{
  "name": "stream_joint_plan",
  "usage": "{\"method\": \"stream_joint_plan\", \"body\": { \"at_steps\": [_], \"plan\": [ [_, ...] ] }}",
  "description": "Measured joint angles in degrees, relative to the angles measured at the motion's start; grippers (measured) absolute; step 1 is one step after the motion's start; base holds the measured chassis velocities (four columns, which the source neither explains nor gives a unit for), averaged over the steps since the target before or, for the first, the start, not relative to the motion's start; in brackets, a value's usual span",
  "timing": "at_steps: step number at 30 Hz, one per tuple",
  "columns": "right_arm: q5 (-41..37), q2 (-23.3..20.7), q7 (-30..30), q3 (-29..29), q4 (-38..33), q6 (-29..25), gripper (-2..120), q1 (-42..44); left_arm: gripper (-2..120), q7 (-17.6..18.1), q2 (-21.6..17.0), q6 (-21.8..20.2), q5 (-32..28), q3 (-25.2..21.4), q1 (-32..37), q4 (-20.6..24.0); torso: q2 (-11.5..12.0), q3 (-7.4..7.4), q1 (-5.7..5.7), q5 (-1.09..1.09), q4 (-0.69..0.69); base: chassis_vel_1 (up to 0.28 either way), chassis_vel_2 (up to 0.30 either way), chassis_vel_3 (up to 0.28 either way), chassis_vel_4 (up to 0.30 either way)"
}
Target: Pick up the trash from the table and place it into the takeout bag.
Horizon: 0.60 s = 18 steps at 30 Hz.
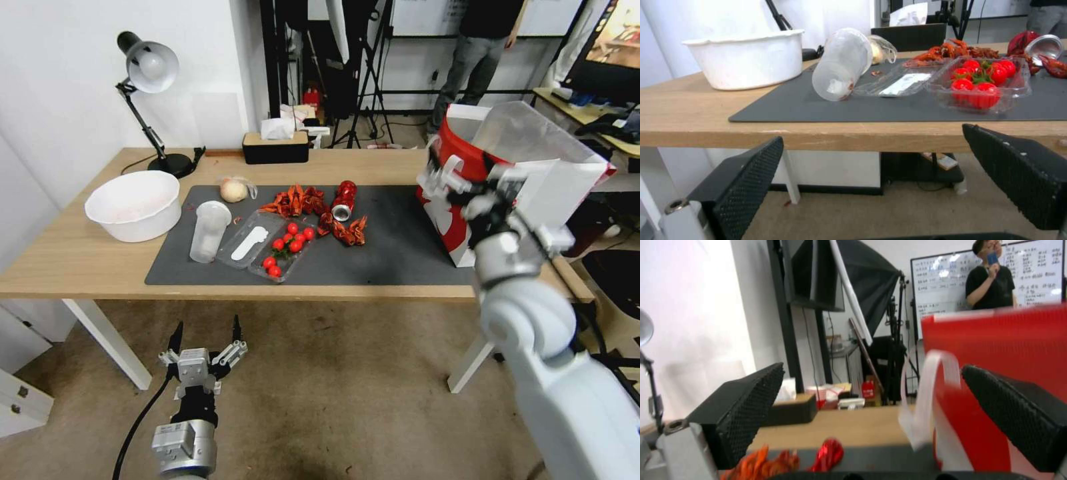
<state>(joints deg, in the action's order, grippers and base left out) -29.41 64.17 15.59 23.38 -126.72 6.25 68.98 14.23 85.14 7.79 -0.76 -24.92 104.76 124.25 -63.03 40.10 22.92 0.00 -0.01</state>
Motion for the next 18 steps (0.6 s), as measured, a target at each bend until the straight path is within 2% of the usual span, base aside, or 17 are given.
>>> {"method": "stream_joint_plan", "body": {
  "at_steps": [6, 9, 10, 12, 18],
  "plan": [
    [3.21, 1.17, -2.36, -0.19, 0.30, -6.16, 100, 6.89, 100, 0.02, -0.29, 0.00, -0.46, -0.15, 0.02, 0.11, 0.00, 0.00, 0.00, -0.01, 0.01, 0.000, 0.000, 0.000, 0.000],
    [7.69, 2.71, -5.98, -0.91, 3.19, -15.09, 100, 12.65, 100, 0.06, -0.63, 0.00, -0.98, -0.32, -0.02, 0.14, 0.00, 0.00, 0.00, 0.00, 0.00, 0.000, 0.000, 0.000, 0.000],
    [7.69, 2.71, -5.98, -0.91, 3.19, -15.09, 100, 12.65, 100, 0.06, -0.63, 0.00, -0.98, -0.32, -0.02, 0.14, 0.00, 0.00, 0.00, 0.00, 0.00, 0.000, 0.000, 0.000, 0.000],
    [10.17, 3.68, -7.30, -1.44, 5.52, -20.14, 100, 15.32, 100, 0.08, -0.82, -0.01, -1.19, -0.35, -0.19, 0.13, 0.00, 0.00, 0.00, 0.01, 0.01, 0.000, 0.000, 0.000, 0.000],
    [12.24, 5.10, -7.43, -2.35, 8.00, -24.69, 100, 19.14, 100, 0.11, -1.06, -0.04, -1.36, -0.28, -0.24, 0.01, 0.00, 0.01, 0.00, 0.00, 0.00, 0.000, 0.000, 0.000, 0.000]
  ]
}}
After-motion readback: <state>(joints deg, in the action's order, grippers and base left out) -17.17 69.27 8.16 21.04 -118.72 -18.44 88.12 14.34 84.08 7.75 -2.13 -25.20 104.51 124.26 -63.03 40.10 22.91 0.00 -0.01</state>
